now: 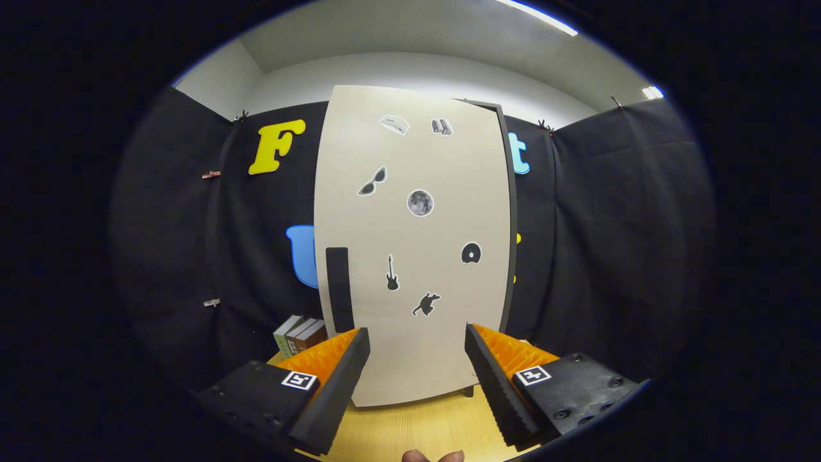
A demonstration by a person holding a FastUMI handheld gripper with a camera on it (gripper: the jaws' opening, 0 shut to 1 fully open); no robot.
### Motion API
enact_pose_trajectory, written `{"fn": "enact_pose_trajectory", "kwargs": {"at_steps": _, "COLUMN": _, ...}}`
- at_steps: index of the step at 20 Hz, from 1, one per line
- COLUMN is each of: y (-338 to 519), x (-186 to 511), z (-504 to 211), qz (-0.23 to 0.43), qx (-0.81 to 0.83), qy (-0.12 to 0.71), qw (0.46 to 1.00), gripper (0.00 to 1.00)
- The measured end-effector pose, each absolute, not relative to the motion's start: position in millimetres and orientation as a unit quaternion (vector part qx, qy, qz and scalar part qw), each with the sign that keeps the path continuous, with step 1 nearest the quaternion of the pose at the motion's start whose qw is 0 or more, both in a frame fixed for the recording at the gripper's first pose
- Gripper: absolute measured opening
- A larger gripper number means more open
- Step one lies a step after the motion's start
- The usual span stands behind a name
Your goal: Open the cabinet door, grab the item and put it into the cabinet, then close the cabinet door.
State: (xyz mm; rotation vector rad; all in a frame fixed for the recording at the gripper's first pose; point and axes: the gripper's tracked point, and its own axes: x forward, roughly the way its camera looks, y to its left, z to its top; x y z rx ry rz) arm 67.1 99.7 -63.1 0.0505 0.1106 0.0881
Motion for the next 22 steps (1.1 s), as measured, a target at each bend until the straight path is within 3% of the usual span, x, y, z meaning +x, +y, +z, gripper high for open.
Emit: {"fn": "enact_pose_trajectory", "kwargs": {"at_steps": 22, "y": 99.4, "x": 70.8, "z": -63.6, "qz": 0.041, "qx": 0.029, "qy": 0.055, "qw": 0.997, "gripper": 0.96}}
